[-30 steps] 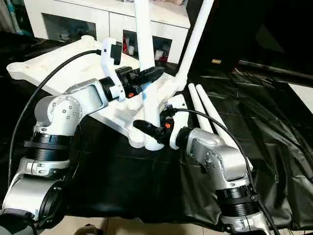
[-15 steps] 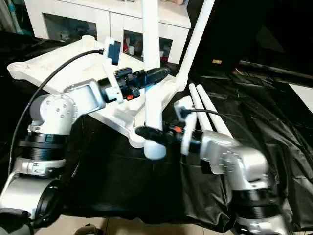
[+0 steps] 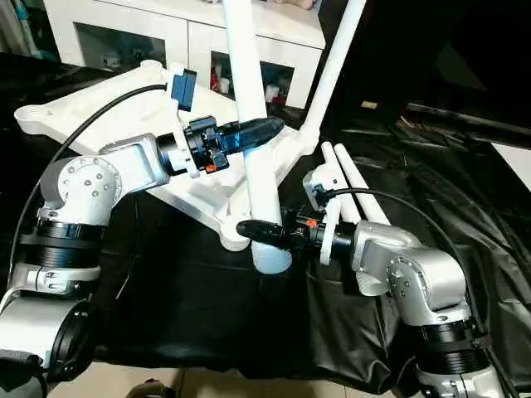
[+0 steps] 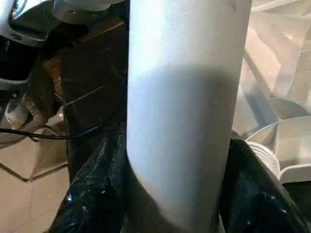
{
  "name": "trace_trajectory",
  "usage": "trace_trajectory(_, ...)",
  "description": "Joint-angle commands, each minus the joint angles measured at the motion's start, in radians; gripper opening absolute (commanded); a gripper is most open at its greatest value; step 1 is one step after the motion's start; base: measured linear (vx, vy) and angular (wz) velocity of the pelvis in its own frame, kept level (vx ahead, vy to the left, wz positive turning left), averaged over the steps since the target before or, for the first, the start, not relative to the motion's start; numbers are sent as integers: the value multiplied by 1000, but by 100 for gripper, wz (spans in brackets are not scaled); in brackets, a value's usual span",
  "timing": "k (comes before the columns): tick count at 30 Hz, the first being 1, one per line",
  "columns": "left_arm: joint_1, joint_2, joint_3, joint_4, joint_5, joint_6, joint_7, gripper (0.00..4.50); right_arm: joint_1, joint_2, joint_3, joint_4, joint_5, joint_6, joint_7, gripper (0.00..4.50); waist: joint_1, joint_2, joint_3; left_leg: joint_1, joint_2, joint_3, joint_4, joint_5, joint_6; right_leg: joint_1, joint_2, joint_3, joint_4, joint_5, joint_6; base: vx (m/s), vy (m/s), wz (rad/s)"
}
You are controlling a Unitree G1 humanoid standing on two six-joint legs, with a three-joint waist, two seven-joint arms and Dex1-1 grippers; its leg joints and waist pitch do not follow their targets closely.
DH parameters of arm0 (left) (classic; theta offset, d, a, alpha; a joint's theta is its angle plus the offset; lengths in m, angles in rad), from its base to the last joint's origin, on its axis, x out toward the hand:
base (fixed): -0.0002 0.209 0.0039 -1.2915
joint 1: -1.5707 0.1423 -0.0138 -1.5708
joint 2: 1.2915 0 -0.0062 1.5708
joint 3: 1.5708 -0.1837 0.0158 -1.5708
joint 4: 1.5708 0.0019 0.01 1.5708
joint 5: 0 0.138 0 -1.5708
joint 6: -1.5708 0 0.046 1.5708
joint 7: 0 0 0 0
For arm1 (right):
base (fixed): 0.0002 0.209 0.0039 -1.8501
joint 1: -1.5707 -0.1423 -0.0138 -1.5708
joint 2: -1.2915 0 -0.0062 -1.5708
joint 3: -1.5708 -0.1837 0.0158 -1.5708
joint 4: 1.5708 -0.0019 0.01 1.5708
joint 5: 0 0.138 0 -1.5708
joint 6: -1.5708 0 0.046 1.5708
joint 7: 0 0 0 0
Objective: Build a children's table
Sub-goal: Pick table leg
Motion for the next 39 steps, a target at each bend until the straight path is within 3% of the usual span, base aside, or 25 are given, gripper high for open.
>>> trace_trajectory(1,-31,25,-23,-17,44,-31,-6,182,-10,-27,-12,-29,29,2,35,265,2,9,-71,31,54,-27,-72,-200,-45,42,-72,37,-68,-217,-154,0,0,0)
trace_trajectory(4,-37,47,-57,-26,66,-35,-29,182,-24,-48,5,-40,-3,-29,48,302,2,12,-70,33,56,-29,-74,-211,-56,39,-72,37,-69,-237,-140,0,0,0)
trace_trajectory(11,-52,49,-75,-39,76,-38,-33,181,-61,-69,19,-28,-21,-32,72,301,8,9,-71,32,55,-26,-71,-184,-55,40,-73,37,-62,-199,-164,0,0,0)
trace_trajectory(19,-47,41,-100,-76,80,-45,-52,181,-114,-48,57,60,-85,-57,28,301,12,8,-70,33,55,-26,-71,-189,-64,38,-75,36,-65,-228,-162,0,0,0)
trace_trajectory(24,-47,39,-105,-88,78,-52,-63,181,-135,-33,57,91,-98,-54,14,301,14,7,-72,32,54,-25,-70,-175,-60,40,-73,37,-61,-195,-163,0,0,0)
trace_trajectory(39,-41,30,-115,-109,77,-62,-87,181,-148,-4,44,121,-51,-27,41,301,14,10,-73,33,54,-25,-70,-177,-58,41,-72,36,-59,-183,-171,0,0,0)
